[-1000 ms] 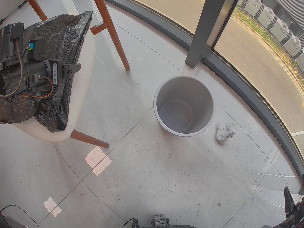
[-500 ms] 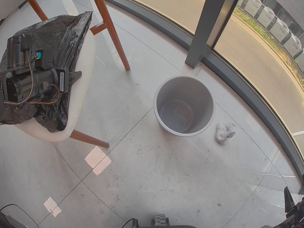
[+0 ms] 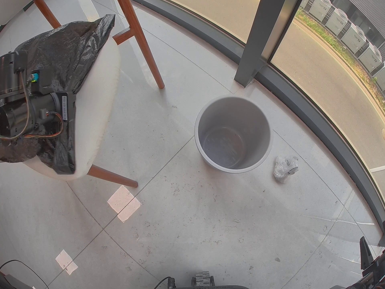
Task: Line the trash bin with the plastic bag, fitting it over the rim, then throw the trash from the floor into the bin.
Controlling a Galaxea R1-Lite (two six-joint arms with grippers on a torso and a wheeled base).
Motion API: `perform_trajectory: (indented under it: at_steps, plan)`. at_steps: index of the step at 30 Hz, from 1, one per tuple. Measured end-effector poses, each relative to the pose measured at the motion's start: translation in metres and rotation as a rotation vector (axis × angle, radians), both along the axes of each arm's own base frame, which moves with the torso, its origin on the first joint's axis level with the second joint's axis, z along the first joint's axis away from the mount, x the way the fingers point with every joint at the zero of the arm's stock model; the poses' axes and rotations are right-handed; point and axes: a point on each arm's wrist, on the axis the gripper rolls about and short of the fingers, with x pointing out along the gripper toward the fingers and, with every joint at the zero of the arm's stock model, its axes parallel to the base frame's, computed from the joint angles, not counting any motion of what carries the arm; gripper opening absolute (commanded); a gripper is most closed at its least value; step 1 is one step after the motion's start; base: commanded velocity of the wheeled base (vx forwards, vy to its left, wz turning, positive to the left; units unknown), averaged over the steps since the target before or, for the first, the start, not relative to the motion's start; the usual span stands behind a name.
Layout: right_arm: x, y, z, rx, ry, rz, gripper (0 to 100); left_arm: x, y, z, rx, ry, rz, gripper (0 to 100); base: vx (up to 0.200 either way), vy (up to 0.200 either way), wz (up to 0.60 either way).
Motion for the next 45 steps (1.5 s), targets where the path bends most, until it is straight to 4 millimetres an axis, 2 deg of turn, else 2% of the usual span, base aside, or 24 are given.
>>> perform_trajectory:
  at_steps: [7,9,12,18,27,35,40,45]
  plan:
    - [0.000,0.000,0.000,0.000,0.000,0.000,100,-0.033,0.036,0.013,-0.091,-0.066,-0.066,0,0.000,0.000,0.00]
    - [0.000,0.000,0.000,0.000,0.000,-0.001,100,-0.049,0.045,0.018,-0.125,-0.095,-0.105,0,0.000,0.000,0.00]
    - [0.000,0.000,0.000,0.000,0.000,0.000,100,-0.064,0.050,0.023,-0.178,-0.123,-0.100,0,0.000,0.000,0.00]
    - [0.000,0.000,0.000,0.000,0.000,0.000,100,-0.089,0.044,0.033,-0.350,-0.162,-0.177,0,0.000,0.000,0.00]
    - [0.000,0.000,0.000,0.000,0.000,0.001,100,-0.132,0.031,0.043,-0.537,-0.133,-0.515,0,0.000,0.000,0.00]
    - [0.000,0.000,0.000,0.000,0.000,0.001,100,-0.189,0.021,0.045,-0.683,0.015,-0.894,0,0.000,0.000,0.00]
    - [0.000,0.000,0.000,0.000,0.000,0.001,100,-0.214,0.018,0.047,-0.764,0.133,-1.025,0,0.000,0.000,0.00]
    - [0.000,0.000,0.000,0.000,0.000,0.001,100,-0.229,0.016,0.053,-0.730,0.198,-1.157,0,0.000,0.000,0.00]
